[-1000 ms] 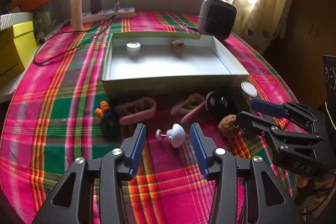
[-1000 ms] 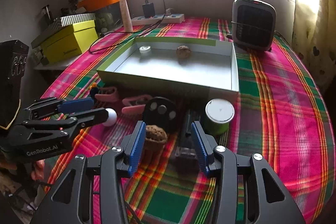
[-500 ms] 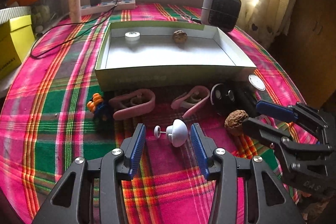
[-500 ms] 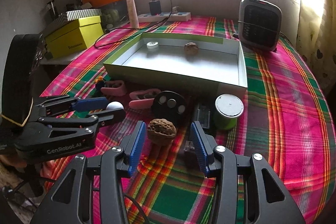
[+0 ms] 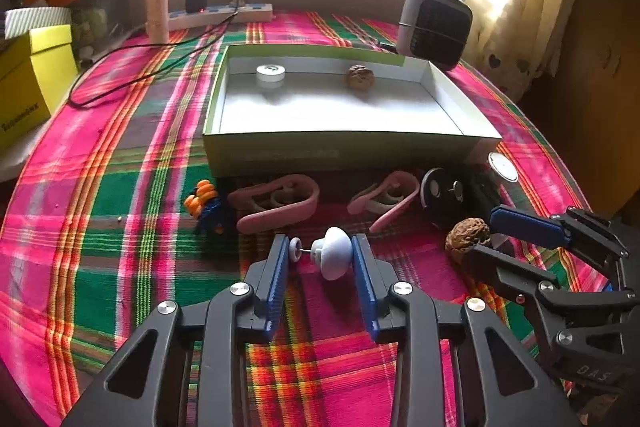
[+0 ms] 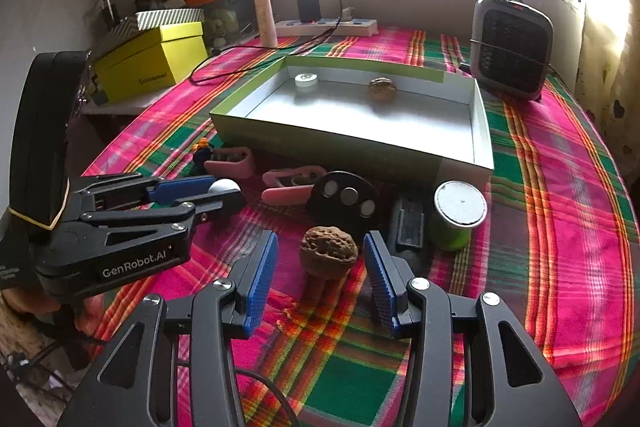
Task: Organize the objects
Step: 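Grasp the white mushroom-shaped knob with the left tool while the right tool grasps the second walnut, then lift the knob with the left tool while the right tool lifts the walnut toward the tray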
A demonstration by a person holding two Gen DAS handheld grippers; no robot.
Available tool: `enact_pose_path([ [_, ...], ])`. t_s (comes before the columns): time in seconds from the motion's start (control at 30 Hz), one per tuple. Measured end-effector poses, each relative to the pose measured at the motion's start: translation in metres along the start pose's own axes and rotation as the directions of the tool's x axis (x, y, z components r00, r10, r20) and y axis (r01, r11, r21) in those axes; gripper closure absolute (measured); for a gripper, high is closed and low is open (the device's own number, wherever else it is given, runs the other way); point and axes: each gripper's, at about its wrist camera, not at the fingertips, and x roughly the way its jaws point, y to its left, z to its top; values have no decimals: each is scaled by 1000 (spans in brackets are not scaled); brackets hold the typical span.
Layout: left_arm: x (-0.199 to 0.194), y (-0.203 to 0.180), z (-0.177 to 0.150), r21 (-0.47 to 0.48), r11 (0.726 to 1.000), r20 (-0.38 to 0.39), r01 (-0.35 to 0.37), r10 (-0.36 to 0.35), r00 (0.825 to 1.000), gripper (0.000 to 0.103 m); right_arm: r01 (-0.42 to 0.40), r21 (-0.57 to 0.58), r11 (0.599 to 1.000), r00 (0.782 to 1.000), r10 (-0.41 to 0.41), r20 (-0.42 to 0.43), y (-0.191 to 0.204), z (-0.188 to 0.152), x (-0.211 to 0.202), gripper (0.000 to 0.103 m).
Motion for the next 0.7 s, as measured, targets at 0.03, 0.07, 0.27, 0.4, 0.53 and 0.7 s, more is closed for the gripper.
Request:
enact_pose_path([
  [0.03,0,1,0,-5,1000,1,0,0,1000,73,-2,-3,1000,1000,2,-1,1,0,1,57],
  [0.07,-1,2,0,-8,1000,1,1,-1,1000,73,-4,-7,1000,1000,4,-3,2,0,2,57],
  [0.27,-1,5,0,-18,1000,4,-3,3,1000,73,18,-10,1000,1000,-18,-15,3,0,8,57],
  [0.4,-1,7,0,-18,1000,6,-4,4,1000,73,26,-8,1000,999,-26,-34,2,0,13,57],
  [0.53,-1,8,1,-17,1000,6,-3,3,1000,73,31,-16,999,999,-32,-38,2,0,15,57],
  [0.7,-1,7,0,-15,1000,7,-6,6,1000,73,32,-14,999,999,-32,-35,2,1,16,57],
])
